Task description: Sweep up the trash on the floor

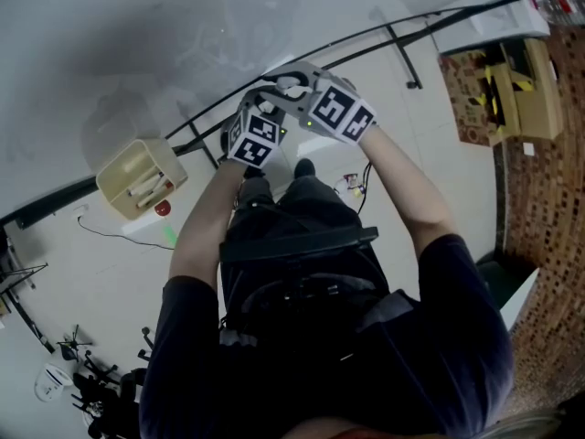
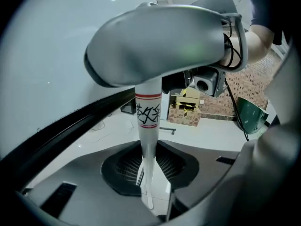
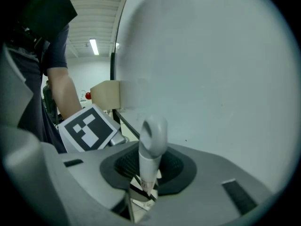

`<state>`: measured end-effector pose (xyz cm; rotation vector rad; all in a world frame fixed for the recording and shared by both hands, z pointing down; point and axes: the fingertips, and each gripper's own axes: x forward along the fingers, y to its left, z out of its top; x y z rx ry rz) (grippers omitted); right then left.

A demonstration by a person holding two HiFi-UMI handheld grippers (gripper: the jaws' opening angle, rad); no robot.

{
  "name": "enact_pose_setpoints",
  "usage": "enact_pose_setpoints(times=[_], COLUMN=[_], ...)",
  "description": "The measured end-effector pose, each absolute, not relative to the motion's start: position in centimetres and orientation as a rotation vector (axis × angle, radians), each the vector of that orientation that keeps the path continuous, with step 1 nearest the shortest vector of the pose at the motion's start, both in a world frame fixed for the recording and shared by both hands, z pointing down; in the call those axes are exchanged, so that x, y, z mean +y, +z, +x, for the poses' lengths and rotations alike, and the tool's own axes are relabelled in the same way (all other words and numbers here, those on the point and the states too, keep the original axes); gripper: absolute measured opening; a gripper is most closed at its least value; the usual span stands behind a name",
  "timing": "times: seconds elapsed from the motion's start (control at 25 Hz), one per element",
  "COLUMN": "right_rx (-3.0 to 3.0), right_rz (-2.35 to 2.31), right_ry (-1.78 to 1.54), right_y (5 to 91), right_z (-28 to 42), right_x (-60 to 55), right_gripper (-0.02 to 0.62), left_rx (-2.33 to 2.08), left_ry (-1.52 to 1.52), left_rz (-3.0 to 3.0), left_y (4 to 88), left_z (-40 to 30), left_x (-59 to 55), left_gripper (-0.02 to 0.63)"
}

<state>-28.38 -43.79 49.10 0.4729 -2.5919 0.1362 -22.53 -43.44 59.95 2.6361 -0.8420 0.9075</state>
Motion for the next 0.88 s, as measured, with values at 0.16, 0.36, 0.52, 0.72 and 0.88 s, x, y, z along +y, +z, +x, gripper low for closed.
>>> enact_pose_setpoints(times=[0.16,0.36,0.52,0.72,0.88], right_rx=[-2.578,-2.61,-2.63,-2.629,-2.617], right_rz=[0.532,0.601,0.624,0.636,0.638], right_ry=[0.126,0.186,0.251,0.311,0.287], right_y=[48.7,48.1,47.8,48.4,48.9], right_z=[-27.3,-25.1,-24.6,-24.6,-26.0], right_x=[-43.5,-43.7,-43.3,-43.1,-43.9], right_gripper=[0.111,0.137,0.142,0.141,0.123], left_rx=[-0.836,-0.912,-0.992,-1.052,-1.07], left_ry=[0.897,0.864,0.822,0.79,0.775], left_rz=[2.644,2.596,2.519,2.472,2.451], left_y=[59.9,60.1,60.2,60.2,60.3], left_z=[-22.3,-22.7,-24.3,-25.0,-24.9], left_x=[-43.2,-44.4,-45.3,-45.9,-46.1], left_gripper=[0.084,0.086,0.084,0.086,0.087])
